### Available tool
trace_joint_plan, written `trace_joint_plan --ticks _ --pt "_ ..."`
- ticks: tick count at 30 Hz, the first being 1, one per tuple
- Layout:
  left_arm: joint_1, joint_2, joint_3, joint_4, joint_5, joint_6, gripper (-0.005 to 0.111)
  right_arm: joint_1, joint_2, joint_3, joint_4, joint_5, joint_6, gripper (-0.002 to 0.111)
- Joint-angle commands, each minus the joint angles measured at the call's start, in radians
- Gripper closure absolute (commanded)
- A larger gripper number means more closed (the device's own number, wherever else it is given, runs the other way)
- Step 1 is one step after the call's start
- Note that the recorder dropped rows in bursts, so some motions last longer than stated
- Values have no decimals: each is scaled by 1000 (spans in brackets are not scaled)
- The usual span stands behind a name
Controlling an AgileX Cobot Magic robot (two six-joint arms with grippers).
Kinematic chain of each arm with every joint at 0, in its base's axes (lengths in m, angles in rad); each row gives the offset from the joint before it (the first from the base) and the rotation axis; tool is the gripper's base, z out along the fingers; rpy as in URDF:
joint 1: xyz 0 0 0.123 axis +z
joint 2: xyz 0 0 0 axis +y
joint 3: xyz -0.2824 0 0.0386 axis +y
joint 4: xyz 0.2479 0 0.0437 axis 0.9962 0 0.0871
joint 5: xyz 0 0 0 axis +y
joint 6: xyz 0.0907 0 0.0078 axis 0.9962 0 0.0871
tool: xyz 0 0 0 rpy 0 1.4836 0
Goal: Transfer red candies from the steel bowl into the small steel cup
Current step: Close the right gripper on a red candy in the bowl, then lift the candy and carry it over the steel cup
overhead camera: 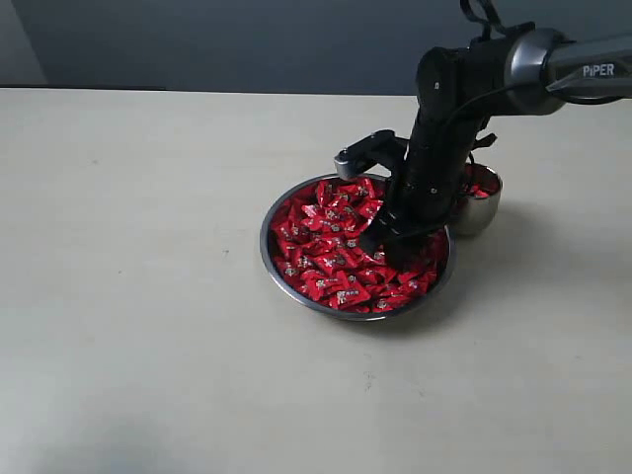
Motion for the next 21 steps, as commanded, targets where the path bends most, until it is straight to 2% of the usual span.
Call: trace_joint_plan --ticks 1,3,10,17,19,21 --pt "-7 -5 2 2 -8 -1 106 -1 -1 5 3 -1 -6 101" --pt "-7 -5 2 2 -8 -1 106 -1 -1 5 3 -1 -6 109" --pt "-7 -5 2 2 -8 -1 106 -1 -20 5 13 -3 -4 109" --pt "-7 -5 2 2 -8 -1 106 -1 -145 -26 25 -17 -4 109" --pt "-7 -5 2 2 -8 -1 106 -15 -173 -26 -55 -36 42 109" --pt "-7 -5 2 2 -8 -1 106 -53 -183 -26 -183 -66 194 109"
